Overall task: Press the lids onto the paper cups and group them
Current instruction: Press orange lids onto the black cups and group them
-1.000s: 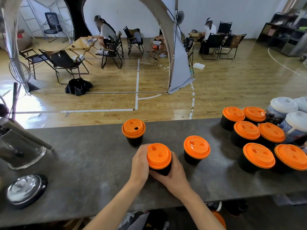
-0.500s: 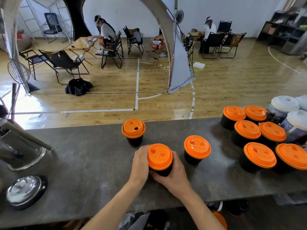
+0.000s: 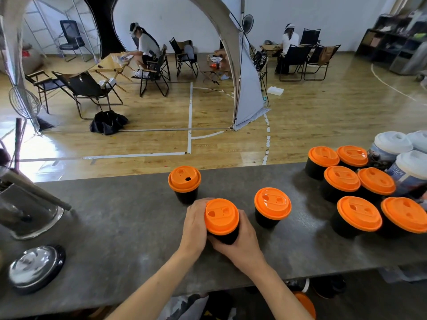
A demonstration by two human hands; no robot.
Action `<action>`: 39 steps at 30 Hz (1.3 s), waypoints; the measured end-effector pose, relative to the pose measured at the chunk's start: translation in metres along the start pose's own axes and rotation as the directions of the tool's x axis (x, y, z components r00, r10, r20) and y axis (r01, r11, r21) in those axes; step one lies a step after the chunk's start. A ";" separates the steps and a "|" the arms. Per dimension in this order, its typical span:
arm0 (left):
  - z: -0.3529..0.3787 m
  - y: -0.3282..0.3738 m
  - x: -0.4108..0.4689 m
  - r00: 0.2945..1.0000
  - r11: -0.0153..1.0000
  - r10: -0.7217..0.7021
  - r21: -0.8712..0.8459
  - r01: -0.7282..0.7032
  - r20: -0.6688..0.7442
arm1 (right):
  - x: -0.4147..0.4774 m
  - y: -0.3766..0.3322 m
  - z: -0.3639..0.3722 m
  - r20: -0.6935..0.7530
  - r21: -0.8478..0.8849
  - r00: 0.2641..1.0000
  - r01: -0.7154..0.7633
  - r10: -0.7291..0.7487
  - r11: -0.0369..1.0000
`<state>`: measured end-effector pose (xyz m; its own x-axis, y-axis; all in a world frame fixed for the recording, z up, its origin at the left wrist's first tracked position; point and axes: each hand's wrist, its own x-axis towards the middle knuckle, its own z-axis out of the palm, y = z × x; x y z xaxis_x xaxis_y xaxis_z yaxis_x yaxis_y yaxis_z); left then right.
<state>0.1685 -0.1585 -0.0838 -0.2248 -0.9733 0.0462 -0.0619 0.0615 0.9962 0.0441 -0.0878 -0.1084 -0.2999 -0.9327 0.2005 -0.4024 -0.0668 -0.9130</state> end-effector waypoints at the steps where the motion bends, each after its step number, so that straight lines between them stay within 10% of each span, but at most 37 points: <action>1: -0.003 0.002 0.006 0.998 0.999 -0.033 0.000 0.033 0.058 | 0.000 0.000 0.000 -0.004 0.005 1.000 0.006 -0.006 1.000; 4: -0.007 0.007 0.018 0.983 0.997 -0.081 0.031 0.077 0.167 | 0.001 -0.001 0.000 -0.001 0.010 1.000 0.012 -0.012 1.000; 12: 0.012 -0.003 -0.006 0.993 0.992 -0.052 -0.121 0.039 -0.107 | 0.001 -0.001 0.001 -0.033 -0.008 0.999 -0.033 0.033 0.999; 19: 0.002 0.007 0.016 0.983 0.987 -0.118 -0.092 0.132 0.144 | 0.002 0.001 0.002 -0.036 -0.006 0.999 -0.037 0.037 0.999; 27: 0.012 -0.002 -0.006 0.995 0.984 -0.101 -0.153 0.096 -0.023 | 0.000 0.000 0.002 -0.034 -0.038 0.998 -0.056 0.055 0.998; 33: 0.000 0.016 0.014 0.960 0.990 -0.133 -0.005 0.139 0.245 | 0.002 -0.001 0.001 -0.042 -0.032 0.997 -0.064 0.063 0.997; 39: 0.009 0.003 -0.008 0.998 0.992 -0.058 -0.115 0.056 -0.010 | 0.000 -0.003 0.003 -0.022 -0.017 0.998 -0.054 0.053 0.998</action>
<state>0.1617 -0.1482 -0.0814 -0.2109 -0.9775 -0.0107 0.0374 -0.0190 0.9991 0.0478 -0.0887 -0.1066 -0.3401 -0.9268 0.1592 -0.4001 -0.0106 -0.9164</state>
